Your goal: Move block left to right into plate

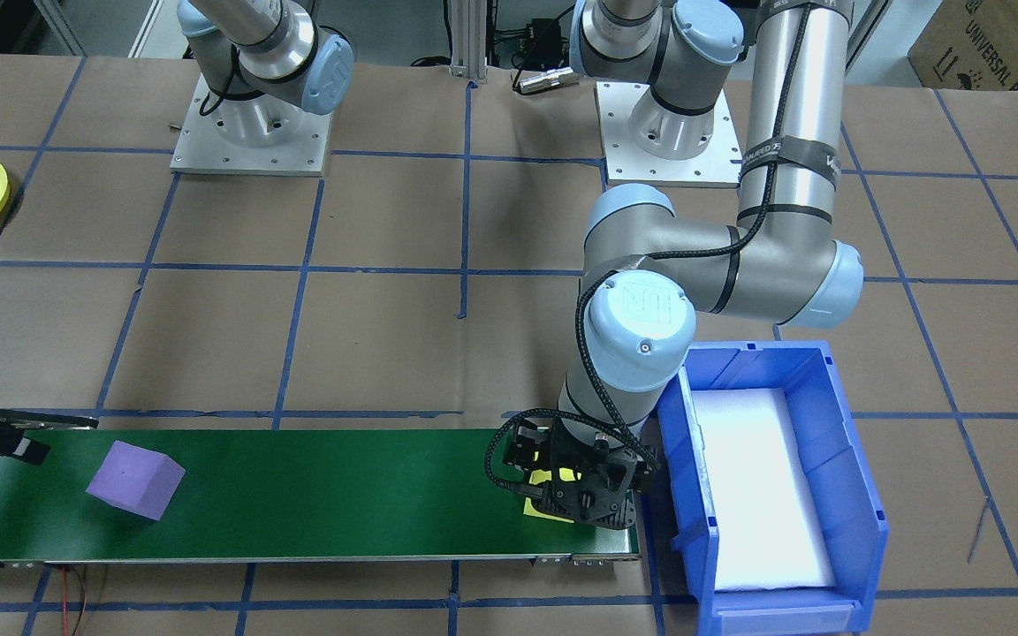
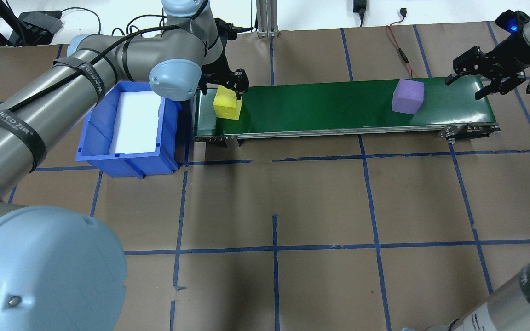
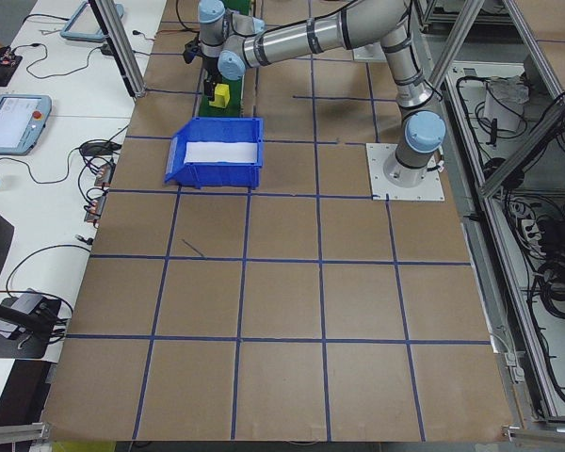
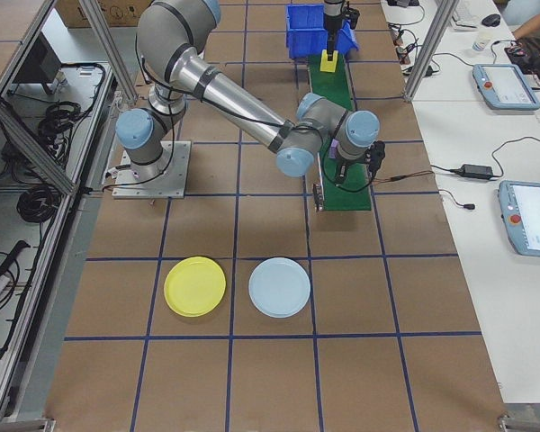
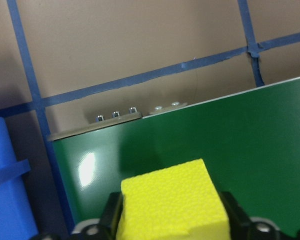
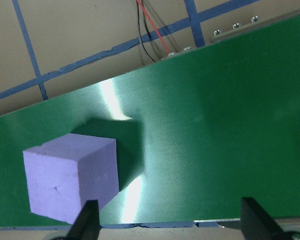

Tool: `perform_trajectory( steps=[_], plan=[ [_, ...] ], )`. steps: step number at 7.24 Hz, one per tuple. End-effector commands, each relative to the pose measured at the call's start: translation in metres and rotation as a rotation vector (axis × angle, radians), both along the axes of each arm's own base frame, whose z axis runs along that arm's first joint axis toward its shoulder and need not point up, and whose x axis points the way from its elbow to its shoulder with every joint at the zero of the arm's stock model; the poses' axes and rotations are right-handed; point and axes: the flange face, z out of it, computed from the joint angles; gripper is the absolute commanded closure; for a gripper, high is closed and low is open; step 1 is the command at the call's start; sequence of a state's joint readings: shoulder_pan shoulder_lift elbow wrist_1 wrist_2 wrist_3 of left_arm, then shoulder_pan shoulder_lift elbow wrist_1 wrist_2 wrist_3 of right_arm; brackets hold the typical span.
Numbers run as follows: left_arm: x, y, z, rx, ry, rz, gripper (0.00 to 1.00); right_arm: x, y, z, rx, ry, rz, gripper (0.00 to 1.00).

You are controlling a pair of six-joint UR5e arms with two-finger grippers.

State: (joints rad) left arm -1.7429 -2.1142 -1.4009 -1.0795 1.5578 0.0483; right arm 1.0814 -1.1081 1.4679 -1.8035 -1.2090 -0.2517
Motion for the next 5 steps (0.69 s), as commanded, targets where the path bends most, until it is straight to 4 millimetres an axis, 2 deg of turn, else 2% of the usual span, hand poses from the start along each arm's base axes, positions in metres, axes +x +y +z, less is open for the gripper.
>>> perform_trajectory(
  steps=[1, 2, 3, 4, 5],
  plan=[
    [-0.002, 0.027, 0.066, -0.03, 0.007, -0.004, 0.0, -0.004, -0.005, 0.002, -0.026, 0.033, -0.013, 0.0],
    [0.0, 0.047, 0.1, -0.021, 0.004, -0.004, 0.0, -0.004, -0.004, -0.001, -0.018, 0.033, -0.025, 0.0],
    [0.012, 0.069, 0.134, -0.019, -0.007, 0.007, 0.0, -0.004, -0.005, 0.0, -0.016, 0.031, -0.033, 0.0],
    [0.06, 0.084, 0.163, 0.032, -0.018, 0.081, 0.0, -0.004, -0.005, -0.005, -0.002, 0.02, -0.059, 0.0],
    [0.11, 0.113, 0.194, 0.089, -0.014, 0.169, 0.0, -0.005, -0.007, -0.001, -0.009, 0.021, -0.069, 0.0]
  ],
)
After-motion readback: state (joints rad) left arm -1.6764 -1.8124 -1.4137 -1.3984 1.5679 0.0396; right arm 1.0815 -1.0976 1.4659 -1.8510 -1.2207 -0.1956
